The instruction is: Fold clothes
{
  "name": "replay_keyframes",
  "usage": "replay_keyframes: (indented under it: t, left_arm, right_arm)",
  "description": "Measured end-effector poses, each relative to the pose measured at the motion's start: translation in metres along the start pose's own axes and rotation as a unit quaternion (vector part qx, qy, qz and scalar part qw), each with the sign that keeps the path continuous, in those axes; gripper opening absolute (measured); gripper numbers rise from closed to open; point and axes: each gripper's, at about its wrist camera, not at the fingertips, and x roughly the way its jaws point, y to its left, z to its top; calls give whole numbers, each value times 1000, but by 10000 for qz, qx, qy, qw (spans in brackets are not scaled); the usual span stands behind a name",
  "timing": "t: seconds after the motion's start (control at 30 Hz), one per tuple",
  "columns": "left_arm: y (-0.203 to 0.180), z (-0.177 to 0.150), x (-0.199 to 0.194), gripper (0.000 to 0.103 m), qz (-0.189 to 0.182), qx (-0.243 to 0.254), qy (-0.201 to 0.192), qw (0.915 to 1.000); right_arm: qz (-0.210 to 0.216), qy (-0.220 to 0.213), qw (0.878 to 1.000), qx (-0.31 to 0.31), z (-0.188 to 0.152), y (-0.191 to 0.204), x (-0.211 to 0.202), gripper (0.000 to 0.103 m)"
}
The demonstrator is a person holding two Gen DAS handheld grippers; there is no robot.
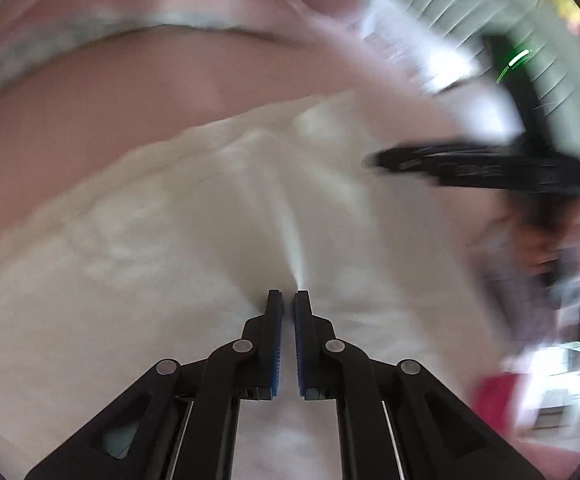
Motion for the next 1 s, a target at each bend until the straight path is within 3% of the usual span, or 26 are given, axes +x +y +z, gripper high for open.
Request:
replay_keyframes:
  t: [0.07,0.17,0.23,0.27,0.33,0.37,0.43,0.53,0.6,0.63,0.67,0.7,0.77,0.83,0.93,1.0]
  left_arm:
    - [13,11,-4,2,254,-145,-209,9994]
    - [29,22,-24,2,1316,-454,-595,9885]
    - [37,27,-29,2,684,-723,-629,9930]
    - [41,30,-31,2,342,-855,-639,9937]
    - [26,34,-26,2,-428,-557,-500,9963]
    - [19,34,-19,2,-536,-448,-409,9967]
    - [7,36,-6,2,-705,-236,-225,9970]
    - [12,37,5,2,-88,-205,-250,9994]
    - [24,40,-8,2,713,-363,-674,9945]
    - [34,41,-17,2,1101,-546,-848,9888]
    - [44,41,-26,2,1485,-736,-1016,9809]
    - [54,39,-30,2,1423,-947,-1007,9801]
    - [67,34,-37,2,1154,-1206,-977,9811]
    - [70,27,-44,3,893,-1115,-998,9847]
    - [66,17,-47,4,356,-689,-679,9947]
    - [61,15,-41,4,160,-479,-447,9977]
  right_arm:
    - [-916,-145,9941,-567,-2,11,-4,44]
    - [-1362,-318,9891,-452,2,3,-16,46]
    - [-1603,-618,9842,-436,4,4,-29,46]
    - [-1332,-871,9862,-465,6,8,-40,46]
    - [-283,-753,9957,-466,11,18,-44,46]
    - [183,-596,9967,-529,14,26,-42,46]
    - [381,-154,9931,-1102,16,56,-26,46]
    - [-372,5,9802,-1946,13,81,1,45]
    - [-556,-211,9844,-1655,23,69,-2,44]
    - [-961,-379,9847,-1403,29,56,-7,31]
    - [-1365,-546,9825,-1148,35,43,-12,30]
    - [-1664,-682,9792,-935,40,32,-16,31]
    - [-1392,-699,9837,-897,41,26,-24,32]
    - [-1103,-731,9869,-924,42,24,-32,34]
    - [-500,-753,9781,-1874,24,67,-39,49]
    - [-184,-516,9677,-2462,10,97,-31,49]
